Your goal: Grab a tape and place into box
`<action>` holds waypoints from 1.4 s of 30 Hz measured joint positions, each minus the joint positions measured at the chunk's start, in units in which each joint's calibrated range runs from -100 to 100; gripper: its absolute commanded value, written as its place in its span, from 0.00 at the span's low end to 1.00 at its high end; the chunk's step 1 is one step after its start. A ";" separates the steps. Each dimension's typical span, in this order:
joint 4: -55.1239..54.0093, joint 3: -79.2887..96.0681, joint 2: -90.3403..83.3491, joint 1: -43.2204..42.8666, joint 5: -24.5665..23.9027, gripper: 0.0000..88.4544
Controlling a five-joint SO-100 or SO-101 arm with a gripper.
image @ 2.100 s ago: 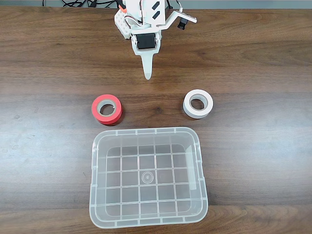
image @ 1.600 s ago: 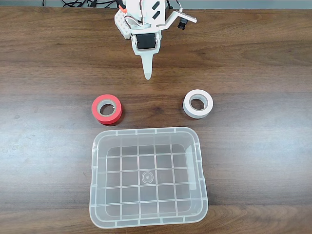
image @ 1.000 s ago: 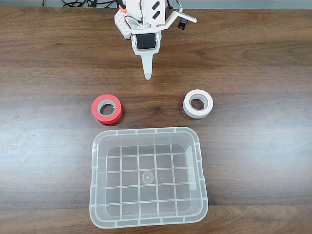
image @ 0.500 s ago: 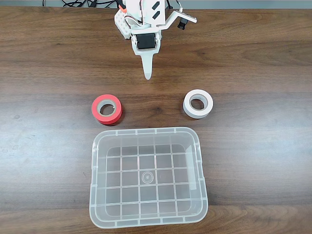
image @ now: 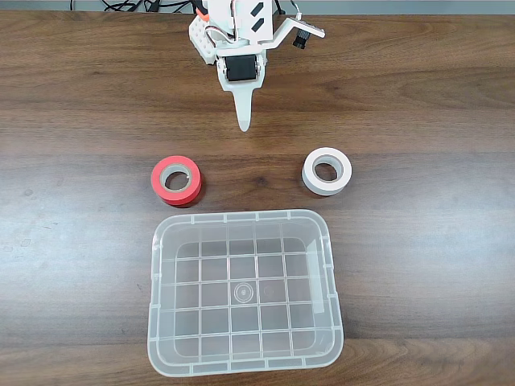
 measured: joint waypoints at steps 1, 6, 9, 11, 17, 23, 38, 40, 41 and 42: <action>0.00 0.00 0.00 0.00 0.00 0.01; 0.00 0.00 0.00 4.06 0.00 0.01; -0.08 0.00 0.00 10.07 0.10 0.01; -0.34 0.00 0.00 14.50 0.52 0.01; -0.51 0.00 0.00 24.12 3.29 0.01; -2.54 0.00 0.00 27.42 5.95 0.01; 4.07 -4.69 0.08 28.10 11.74 0.01; 4.75 -5.69 0.08 28.10 12.26 0.01; 4.92 -6.05 0.08 28.10 12.52 0.01; 4.92 -6.23 0.59 28.10 12.73 0.01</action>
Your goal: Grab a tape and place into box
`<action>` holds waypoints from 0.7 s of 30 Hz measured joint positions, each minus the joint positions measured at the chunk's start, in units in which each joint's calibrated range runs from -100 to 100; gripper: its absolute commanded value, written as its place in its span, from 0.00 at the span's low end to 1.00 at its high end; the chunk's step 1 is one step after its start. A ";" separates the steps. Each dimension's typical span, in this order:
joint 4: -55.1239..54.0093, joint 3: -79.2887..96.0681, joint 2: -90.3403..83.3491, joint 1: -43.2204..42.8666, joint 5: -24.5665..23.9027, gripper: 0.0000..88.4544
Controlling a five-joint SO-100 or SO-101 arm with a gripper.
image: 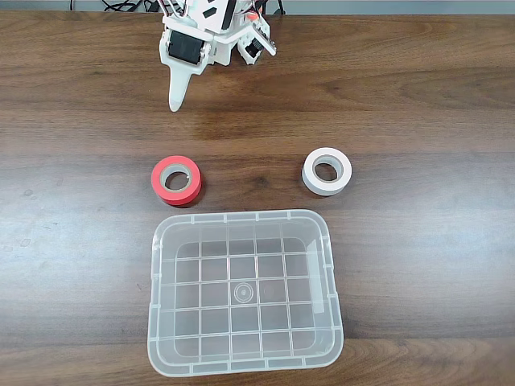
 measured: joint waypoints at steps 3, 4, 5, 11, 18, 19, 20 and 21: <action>0.00 -1.08 3.77 0.00 0.37 0.01; -0.25 -1.62 5.36 0.00 0.42 0.01; -0.85 -2.26 7.03 0.00 0.42 0.01; -5.17 -9.03 20.34 0.00 0.47 0.01; -5.76 -26.17 43.53 0.00 0.10 0.01; -5.68 -28.88 47.55 0.00 -0.42 0.01; -5.08 -31.59 51.07 0.00 -0.78 0.01; -4.58 -34.48 54.75 0.00 -1.20 0.01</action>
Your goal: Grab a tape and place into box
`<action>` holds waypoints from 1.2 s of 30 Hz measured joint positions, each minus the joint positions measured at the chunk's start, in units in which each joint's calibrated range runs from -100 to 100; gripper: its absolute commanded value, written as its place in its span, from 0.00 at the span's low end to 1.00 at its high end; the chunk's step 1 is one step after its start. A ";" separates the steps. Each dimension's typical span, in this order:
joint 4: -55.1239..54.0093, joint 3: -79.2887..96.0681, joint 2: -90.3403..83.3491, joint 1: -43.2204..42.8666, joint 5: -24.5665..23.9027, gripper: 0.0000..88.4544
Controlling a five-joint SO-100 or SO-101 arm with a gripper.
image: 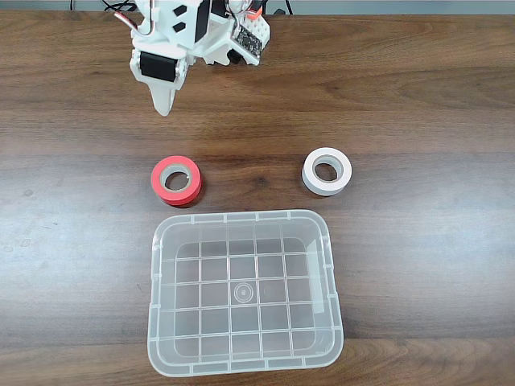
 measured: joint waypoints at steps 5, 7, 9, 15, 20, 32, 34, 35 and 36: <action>1.69 -12.64 16.83 0.00 -1.77 0.01; 1.86 -16.52 22.02 0.00 -2.09 0.01; 1.86 -19.77 26.20 0.00 -2.24 0.01; 1.86 -25.45 34.91 -0.15 -2.35 0.02; 0.93 -25.90 38.59 -3.68 -2.35 0.07; -2.63 -25.90 40.02 -5.03 -2.82 0.23; -2.63 -25.90 40.02 -5.03 -2.82 0.23; -2.63 -25.90 40.02 -5.03 -2.82 0.23; -2.63 -25.90 40.02 -4.96 -2.82 0.23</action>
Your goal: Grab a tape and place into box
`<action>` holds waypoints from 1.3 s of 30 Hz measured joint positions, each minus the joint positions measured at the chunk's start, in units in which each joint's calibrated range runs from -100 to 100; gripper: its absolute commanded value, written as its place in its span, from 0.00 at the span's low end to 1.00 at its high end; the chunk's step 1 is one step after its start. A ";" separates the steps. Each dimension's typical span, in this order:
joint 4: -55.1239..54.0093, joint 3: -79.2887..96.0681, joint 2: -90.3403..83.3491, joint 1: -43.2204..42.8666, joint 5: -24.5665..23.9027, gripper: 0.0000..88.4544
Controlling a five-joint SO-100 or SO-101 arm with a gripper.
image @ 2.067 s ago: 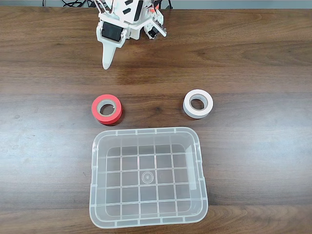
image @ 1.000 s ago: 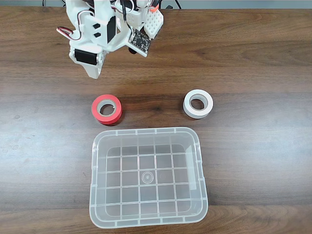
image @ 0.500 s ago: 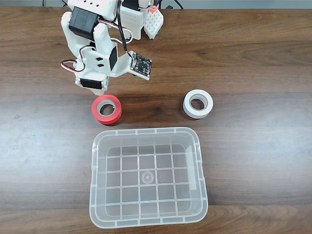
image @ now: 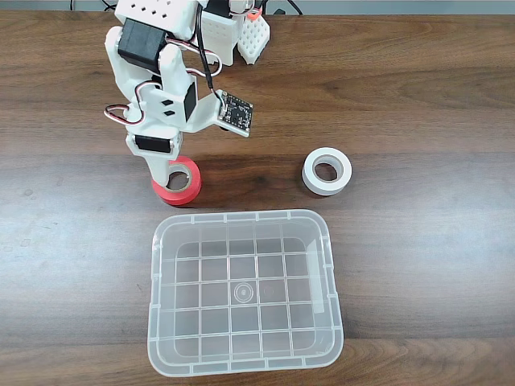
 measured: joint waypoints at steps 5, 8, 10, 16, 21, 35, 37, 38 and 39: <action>0.00 1.71 0.00 0.38 0.00 0.22; 0.00 2.44 0.00 0.38 0.00 0.22; -0.42 2.53 0.00 0.38 0.00 0.22; -4.07 2.44 3.10 0.60 0.05 0.22; -4.24 1.81 4.77 0.75 0.05 0.22; 2.63 2.98 1.34 0.38 0.00 0.22; 3.64 2.98 0.25 0.38 0.00 0.22; 3.64 2.98 -0.08 0.38 0.00 0.22; 3.56 2.98 -0.17 0.38 0.00 0.22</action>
